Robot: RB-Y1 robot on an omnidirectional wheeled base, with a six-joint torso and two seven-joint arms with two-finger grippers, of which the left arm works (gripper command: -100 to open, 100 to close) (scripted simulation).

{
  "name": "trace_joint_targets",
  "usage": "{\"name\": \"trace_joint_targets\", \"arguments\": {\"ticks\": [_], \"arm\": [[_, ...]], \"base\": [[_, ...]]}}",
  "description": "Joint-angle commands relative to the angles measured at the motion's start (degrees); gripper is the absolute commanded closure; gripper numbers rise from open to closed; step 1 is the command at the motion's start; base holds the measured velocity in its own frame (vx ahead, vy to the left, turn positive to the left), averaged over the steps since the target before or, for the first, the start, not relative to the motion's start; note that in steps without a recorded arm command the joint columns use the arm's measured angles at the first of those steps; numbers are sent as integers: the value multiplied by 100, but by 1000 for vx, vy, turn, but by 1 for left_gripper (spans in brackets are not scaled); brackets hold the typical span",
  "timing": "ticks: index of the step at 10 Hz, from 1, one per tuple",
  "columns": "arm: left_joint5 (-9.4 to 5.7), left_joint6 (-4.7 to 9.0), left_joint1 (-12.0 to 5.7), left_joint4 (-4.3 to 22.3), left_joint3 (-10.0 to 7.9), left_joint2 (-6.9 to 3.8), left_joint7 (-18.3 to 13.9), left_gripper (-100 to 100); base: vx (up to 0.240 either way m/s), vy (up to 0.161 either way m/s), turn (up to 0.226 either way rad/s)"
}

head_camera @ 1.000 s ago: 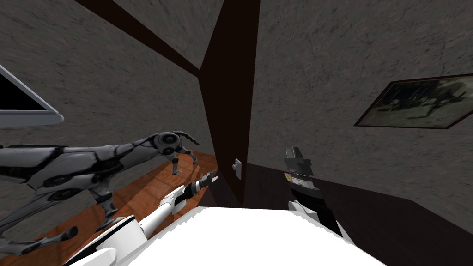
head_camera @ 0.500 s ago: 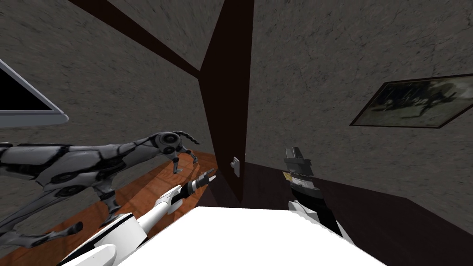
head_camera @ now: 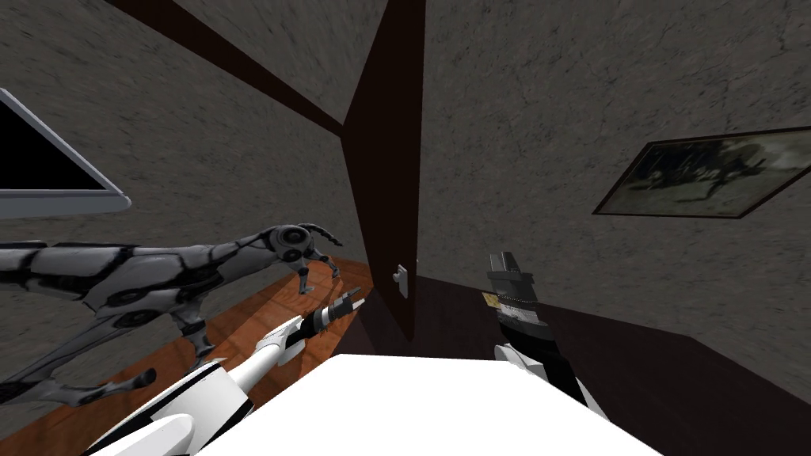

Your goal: Push the door open

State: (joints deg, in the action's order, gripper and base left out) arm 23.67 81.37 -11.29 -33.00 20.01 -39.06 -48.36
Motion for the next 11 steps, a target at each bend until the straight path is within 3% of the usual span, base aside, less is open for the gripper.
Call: {"name": "trace_joint_targets", "arguments": {"ticks": [1,2,3,4,9,10,11], "arm": [[-6,207,-30,99,-90,-136,-108,-100],[-8,319,-51,169,-137,-204,-155,-100],[3,259,-74,201,-95,-122,-86,-100],[-11,181,-141,218,-110,-105,-125,-100],[-57,-140,-337,230,-144,-39,-214,-100],[-64,-183,-364,232,-148,-30,-227,-100],[-57,-112,-357,269,-142,-29,-202,-100]], "base": [[-99,-44,7],[-118,-60,13],[-53,-29,10],[62,-149,-96],[127,-224,-85],[131,-200,-68],[57,-85,1]]}}
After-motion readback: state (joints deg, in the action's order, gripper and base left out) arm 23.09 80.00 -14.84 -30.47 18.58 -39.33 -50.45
